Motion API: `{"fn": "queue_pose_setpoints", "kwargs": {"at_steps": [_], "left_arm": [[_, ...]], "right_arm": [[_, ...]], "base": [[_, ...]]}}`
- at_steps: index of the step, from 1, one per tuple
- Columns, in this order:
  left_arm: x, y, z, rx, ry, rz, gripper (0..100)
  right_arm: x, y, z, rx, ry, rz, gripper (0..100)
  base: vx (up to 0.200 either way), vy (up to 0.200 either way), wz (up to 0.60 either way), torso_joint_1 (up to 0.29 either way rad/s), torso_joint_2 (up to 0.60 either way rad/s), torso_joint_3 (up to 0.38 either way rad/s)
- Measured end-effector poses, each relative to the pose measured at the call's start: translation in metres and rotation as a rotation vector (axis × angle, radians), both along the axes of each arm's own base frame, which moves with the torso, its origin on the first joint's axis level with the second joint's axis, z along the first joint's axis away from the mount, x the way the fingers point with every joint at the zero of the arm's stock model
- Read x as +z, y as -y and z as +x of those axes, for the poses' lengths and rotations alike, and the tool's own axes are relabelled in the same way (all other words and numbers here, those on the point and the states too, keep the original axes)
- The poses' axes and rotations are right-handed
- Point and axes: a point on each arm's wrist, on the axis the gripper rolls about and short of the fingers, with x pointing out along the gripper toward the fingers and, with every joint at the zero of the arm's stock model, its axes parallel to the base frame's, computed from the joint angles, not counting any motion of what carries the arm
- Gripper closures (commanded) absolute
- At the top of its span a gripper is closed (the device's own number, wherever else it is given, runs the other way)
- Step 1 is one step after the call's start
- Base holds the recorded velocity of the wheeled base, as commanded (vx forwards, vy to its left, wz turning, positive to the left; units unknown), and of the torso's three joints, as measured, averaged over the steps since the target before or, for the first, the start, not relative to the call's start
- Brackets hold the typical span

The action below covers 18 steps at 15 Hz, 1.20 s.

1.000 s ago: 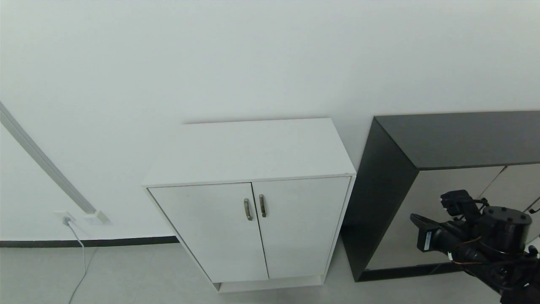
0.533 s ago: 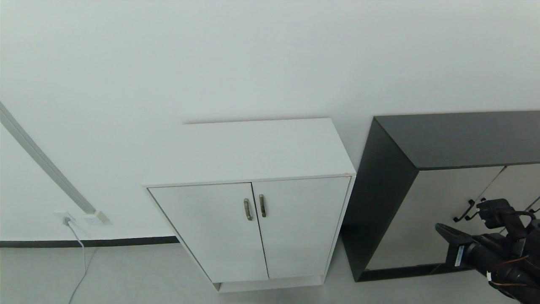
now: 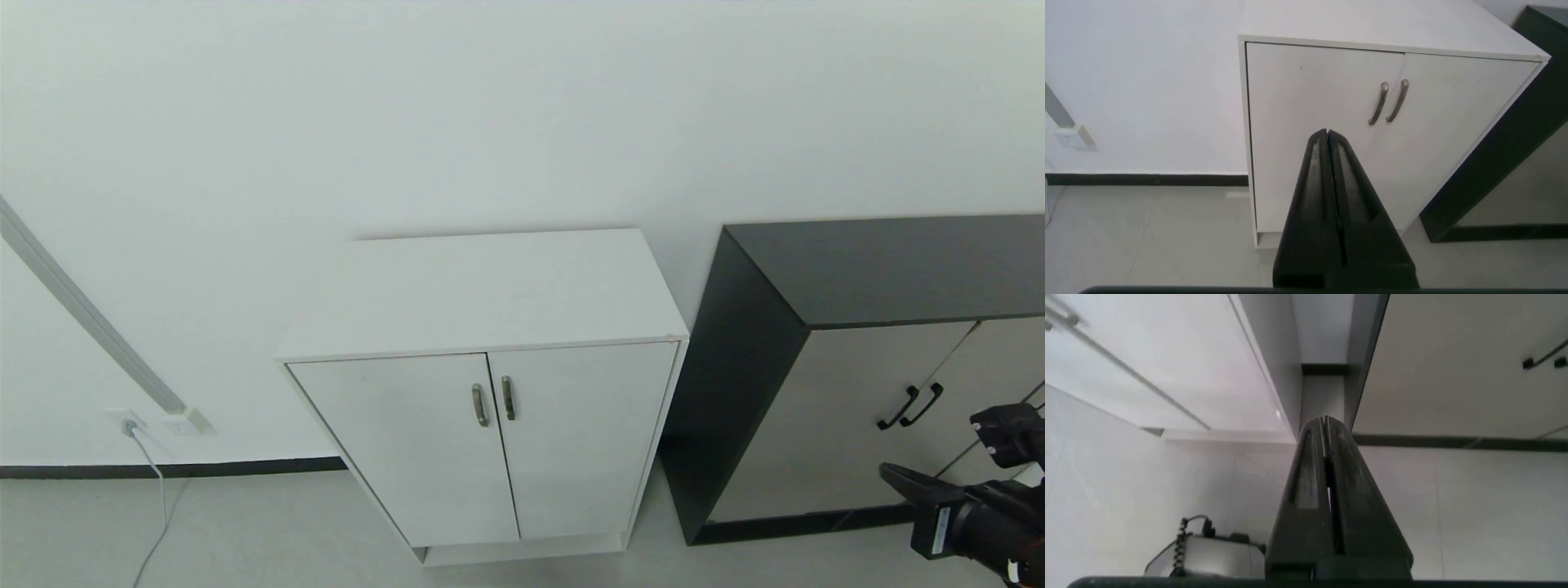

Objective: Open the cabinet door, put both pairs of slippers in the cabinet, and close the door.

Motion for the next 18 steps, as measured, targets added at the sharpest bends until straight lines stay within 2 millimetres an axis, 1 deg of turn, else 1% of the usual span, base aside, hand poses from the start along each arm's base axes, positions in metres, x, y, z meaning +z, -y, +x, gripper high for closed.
{"fn": "queue_pose_setpoints", "kwargs": {"at_steps": [3,5,9,12,15,18], "left_arm": [[0.000,0.000,0.000,0.000,0.000,0.000,100],[0.000,0.000,0.000,0.000,0.000,0.000,100],[0.000,0.000,0.000,0.000,0.000,0.000,100],[0.000,0.000,0.000,0.001,0.000,0.000,100],[0.000,0.000,0.000,0.000,0.000,0.000,100],[0.000,0.000,0.000,0.000,0.000,0.000,100]], "right_arm": [[0.004,0.002,-0.023,0.031,-0.053,0.005,100],[0.008,0.003,-0.035,0.052,-0.051,0.014,100],[0.012,0.007,-0.070,0.102,-0.055,0.026,100],[0.006,0.009,-0.102,0.157,-0.086,0.031,100],[-0.007,0.012,-0.131,0.210,-0.141,0.040,100],[-0.013,0.013,-0.147,0.273,-0.107,0.038,100]], "base": [[0.000,0.000,0.00,0.000,0.00,0.000],[0.000,0.000,0.00,0.000,0.00,0.000],[0.000,0.000,0.00,0.000,0.00,0.000],[0.000,0.000,0.00,0.000,0.00,0.000],[0.000,0.000,0.00,0.000,0.00,0.000],[0.000,0.000,0.00,0.000,0.00,0.000]]}}
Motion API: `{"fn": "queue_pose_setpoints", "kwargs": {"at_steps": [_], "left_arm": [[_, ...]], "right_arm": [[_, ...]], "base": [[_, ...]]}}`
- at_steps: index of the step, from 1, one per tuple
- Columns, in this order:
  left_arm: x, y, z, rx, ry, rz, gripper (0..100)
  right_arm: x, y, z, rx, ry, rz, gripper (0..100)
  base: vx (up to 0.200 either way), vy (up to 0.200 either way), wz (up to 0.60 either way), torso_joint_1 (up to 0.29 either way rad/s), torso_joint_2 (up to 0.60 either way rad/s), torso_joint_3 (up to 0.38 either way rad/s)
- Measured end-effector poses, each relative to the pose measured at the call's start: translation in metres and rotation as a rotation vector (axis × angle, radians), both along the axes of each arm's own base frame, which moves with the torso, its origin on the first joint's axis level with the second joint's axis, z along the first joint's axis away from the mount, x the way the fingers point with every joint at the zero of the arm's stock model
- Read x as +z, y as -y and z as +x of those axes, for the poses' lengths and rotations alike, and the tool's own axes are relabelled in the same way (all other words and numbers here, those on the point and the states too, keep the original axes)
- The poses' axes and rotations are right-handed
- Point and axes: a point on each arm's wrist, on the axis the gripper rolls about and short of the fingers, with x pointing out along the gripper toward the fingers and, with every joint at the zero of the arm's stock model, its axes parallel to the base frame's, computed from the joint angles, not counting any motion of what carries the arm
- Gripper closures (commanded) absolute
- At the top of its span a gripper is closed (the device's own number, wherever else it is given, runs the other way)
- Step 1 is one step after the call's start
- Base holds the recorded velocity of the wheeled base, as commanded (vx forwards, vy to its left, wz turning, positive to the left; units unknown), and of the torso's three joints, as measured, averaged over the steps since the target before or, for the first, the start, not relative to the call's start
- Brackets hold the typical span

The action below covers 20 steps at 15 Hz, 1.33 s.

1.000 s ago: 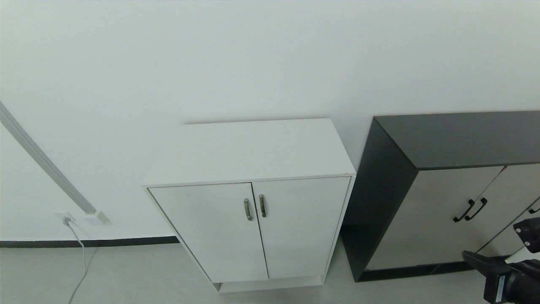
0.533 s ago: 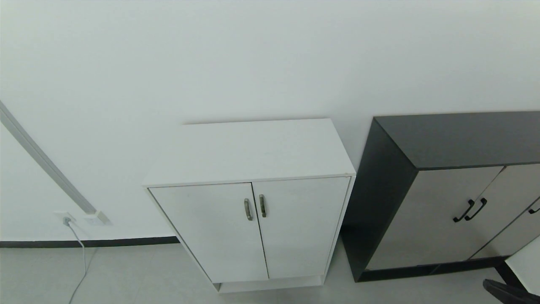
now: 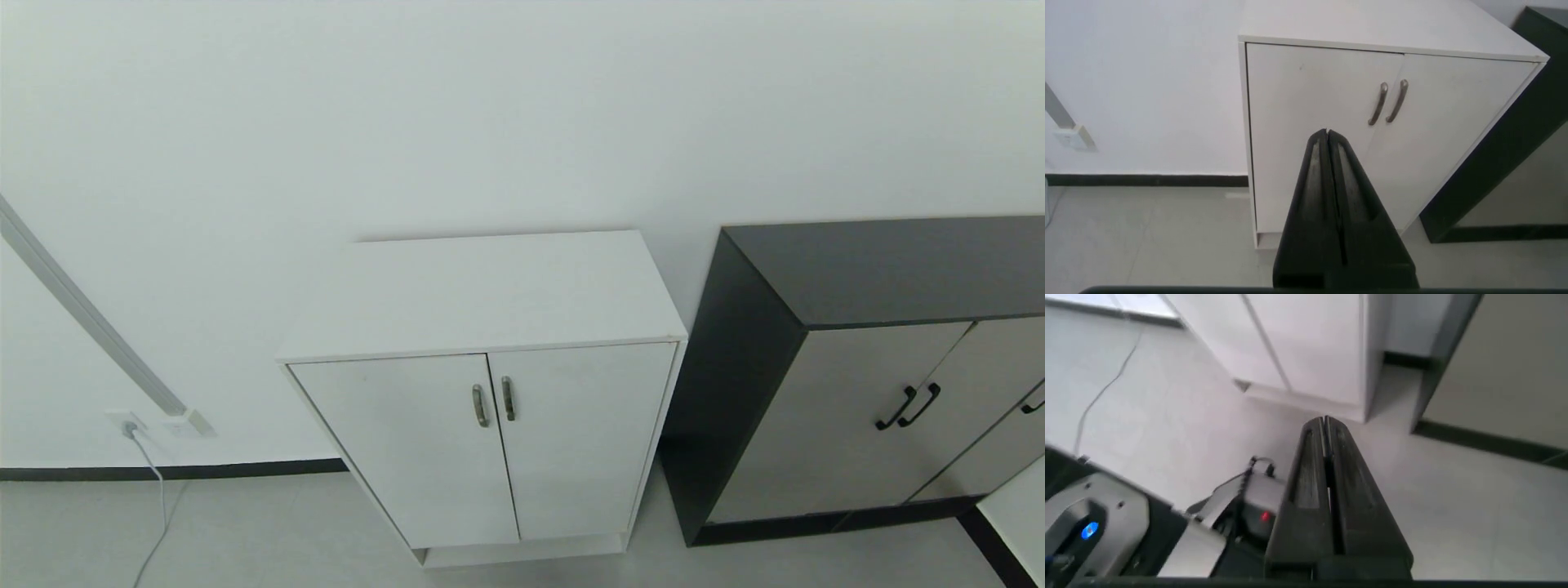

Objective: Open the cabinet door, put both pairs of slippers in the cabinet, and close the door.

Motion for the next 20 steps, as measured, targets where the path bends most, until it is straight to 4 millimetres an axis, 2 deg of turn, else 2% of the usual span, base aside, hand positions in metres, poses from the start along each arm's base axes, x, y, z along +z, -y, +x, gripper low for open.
{"fn": "queue_pose_setpoints", "kwargs": {"at_steps": [5,9,11,17,20], "left_arm": [[0.000,0.000,0.000,0.000,0.000,0.000,100],[0.000,0.000,0.000,0.000,0.000,0.001,100],[0.000,0.000,0.000,0.001,0.000,0.000,100],[0.000,0.000,0.000,0.001,0.000,0.000,100],[0.000,0.000,0.000,0.000,0.000,0.000,100]], "right_arm": [[0.001,0.005,-0.007,-0.101,0.130,-0.110,100],[-0.005,0.005,-0.012,-0.009,0.096,-0.103,100],[-0.004,0.006,-0.013,-0.016,0.128,-0.100,100],[-0.005,0.009,-0.028,-0.238,0.315,-0.071,100],[-0.006,0.009,-0.031,-0.269,0.355,-0.076,100]], "base": [[0.000,0.000,0.00,0.000,0.00,0.000],[0.000,0.000,0.00,0.000,0.00,0.000],[0.000,0.000,0.00,0.000,0.00,0.000],[0.000,0.000,0.00,0.000,0.00,0.000],[0.000,0.000,0.00,0.000,0.00,0.000]]}}
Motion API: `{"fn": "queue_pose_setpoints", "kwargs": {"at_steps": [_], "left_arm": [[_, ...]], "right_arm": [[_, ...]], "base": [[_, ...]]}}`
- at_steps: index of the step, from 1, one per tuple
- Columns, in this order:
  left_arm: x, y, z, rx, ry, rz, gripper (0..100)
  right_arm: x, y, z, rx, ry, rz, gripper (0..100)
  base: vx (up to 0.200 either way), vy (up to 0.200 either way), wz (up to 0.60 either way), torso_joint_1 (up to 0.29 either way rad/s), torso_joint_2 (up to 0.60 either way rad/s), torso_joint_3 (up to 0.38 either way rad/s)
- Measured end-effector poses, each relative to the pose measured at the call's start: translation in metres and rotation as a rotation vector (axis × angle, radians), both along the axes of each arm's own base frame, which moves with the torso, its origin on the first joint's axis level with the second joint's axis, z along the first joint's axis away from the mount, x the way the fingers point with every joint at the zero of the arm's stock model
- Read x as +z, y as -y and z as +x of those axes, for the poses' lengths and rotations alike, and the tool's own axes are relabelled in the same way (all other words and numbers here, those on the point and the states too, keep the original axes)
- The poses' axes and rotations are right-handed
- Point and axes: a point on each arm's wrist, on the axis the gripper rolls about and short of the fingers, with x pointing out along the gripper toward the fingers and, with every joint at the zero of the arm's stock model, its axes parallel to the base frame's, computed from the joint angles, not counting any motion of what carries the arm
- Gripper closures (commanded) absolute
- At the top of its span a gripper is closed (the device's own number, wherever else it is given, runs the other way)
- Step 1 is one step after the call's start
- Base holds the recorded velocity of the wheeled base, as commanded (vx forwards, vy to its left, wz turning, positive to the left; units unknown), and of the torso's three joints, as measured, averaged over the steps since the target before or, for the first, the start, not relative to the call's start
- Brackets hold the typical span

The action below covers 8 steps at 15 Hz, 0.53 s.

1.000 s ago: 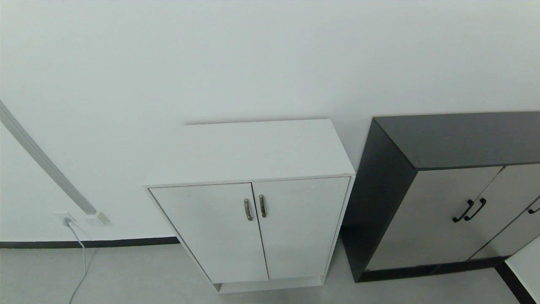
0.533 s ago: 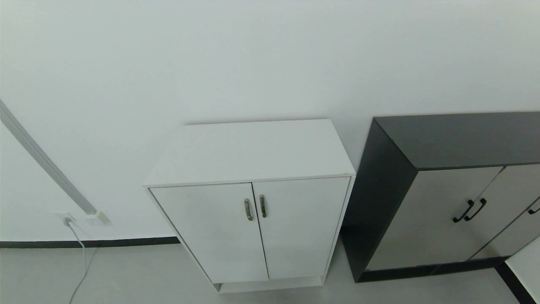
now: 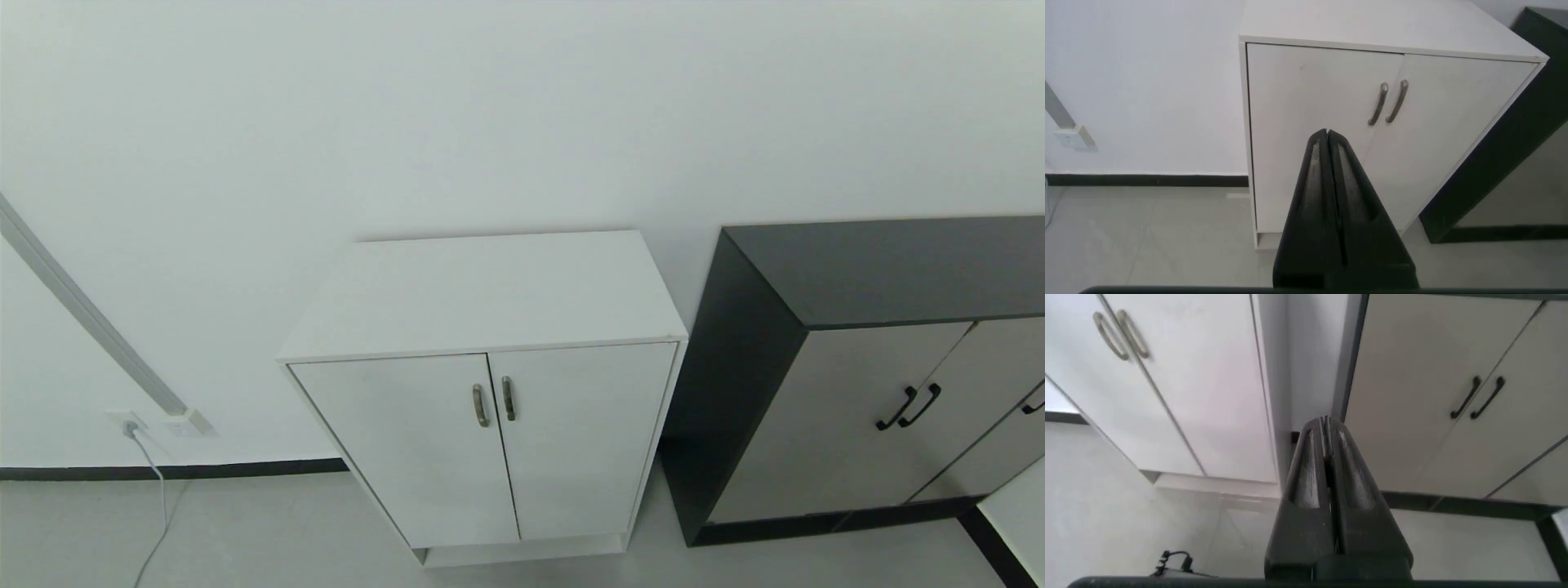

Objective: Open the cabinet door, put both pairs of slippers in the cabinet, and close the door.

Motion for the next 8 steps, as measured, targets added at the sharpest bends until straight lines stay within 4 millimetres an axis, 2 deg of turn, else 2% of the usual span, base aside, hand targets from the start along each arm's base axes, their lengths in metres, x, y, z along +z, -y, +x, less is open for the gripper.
{"fn": "queue_pose_setpoints", "kwargs": {"at_steps": [5,8], "left_arm": [[0.0000,0.0000,0.0000,0.001,0.000,0.000,100],[0.0001,0.0000,0.0000,0.000,0.000,0.000,100]], "right_arm": [[-0.0009,-0.0011,-0.0046,-0.064,0.063,-0.011,100],[-0.0013,0.0002,-0.0072,-0.137,0.095,0.081,100]], "base": [[0.000,0.000,0.00,0.000,0.00,0.000],[0.000,0.000,0.00,0.000,0.00,0.000]]}}
